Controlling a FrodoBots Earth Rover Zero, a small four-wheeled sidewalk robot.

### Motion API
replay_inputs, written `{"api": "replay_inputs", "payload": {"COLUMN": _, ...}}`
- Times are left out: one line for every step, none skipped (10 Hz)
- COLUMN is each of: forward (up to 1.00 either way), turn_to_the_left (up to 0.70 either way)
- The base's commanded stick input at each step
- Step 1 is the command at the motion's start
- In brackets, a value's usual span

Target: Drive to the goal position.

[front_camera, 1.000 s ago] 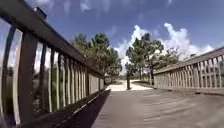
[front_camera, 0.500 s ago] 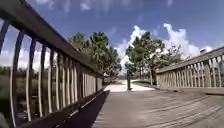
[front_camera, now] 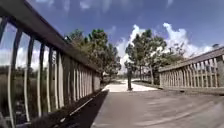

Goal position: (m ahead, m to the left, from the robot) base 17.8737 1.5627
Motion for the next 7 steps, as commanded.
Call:
{"api": "replay_inputs", "payload": {"forward": 0.85, "turn_to_the_left": 0.00}}
{"api": "replay_inputs", "payload": {"forward": 0.85, "turn_to_the_left": 0.00}}
{"api": "replay_inputs", "payload": {"forward": 0.85, "turn_to_the_left": 0.00}}
{"api": "replay_inputs", "payload": {"forward": 0.85, "turn_to_the_left": 0.00}}
{"api": "replay_inputs", "payload": {"forward": 0.85, "turn_to_the_left": 0.00}}
{"api": "replay_inputs", "payload": {"forward": 0.85, "turn_to_the_left": 0.00}}
{"api": "replay_inputs", "payload": {"forward": 0.85, "turn_to_the_left": 0.00}}
